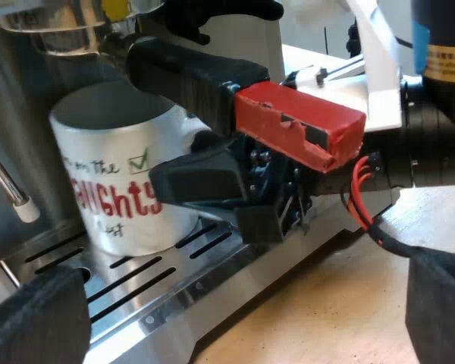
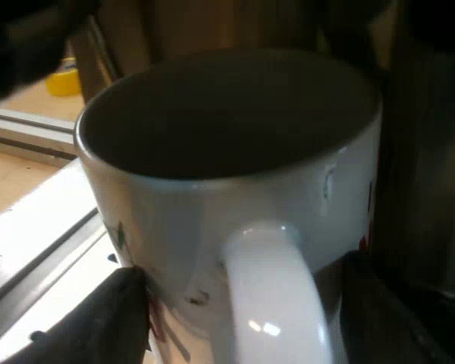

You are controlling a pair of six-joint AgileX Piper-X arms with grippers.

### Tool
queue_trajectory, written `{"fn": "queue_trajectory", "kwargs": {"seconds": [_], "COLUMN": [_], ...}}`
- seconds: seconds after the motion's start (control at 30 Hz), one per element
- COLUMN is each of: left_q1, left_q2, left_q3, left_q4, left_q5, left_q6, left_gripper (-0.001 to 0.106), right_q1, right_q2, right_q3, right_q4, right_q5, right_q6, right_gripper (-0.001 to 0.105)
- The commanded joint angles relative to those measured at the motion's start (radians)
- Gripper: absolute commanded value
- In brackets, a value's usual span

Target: Place mug into machine

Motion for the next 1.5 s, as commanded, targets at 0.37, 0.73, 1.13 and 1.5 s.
{"fn": "queue_trajectory", "kwargs": {"seconds": [0.37, 0.73, 1.13, 1.5], "left_q1": [-0.004, -0.004, -0.004, -0.004], "left_q2": [0.001, -0.001, -0.093, -0.166], "left_q3": [-0.013, -0.200, -0.386, -0.500], "left_q4": [-0.012, 0.238, 0.388, 0.522], "left_q5": [0.007, 0.007, 0.052, 0.052], "left_q6": [-0.012, 0.016, 0.016, 0.016], "left_gripper": [0.085, 0.085, 0.085, 0.085], "right_q1": [0.048, 0.133, 0.358, 0.483], "right_q2": [-0.095, -0.449, -0.795, -0.774], "right_q3": [0.043, 0.228, 0.228, 0.119], "right_q4": [0.117, 0.338, 0.512, 0.526], "right_q5": [0.116, 0.146, 0.318, 0.596], "right_q6": [-0.015, -0.017, -0.092, -0.089], "right_gripper": [0.056, 0.056, 0.000, 0.000]}}
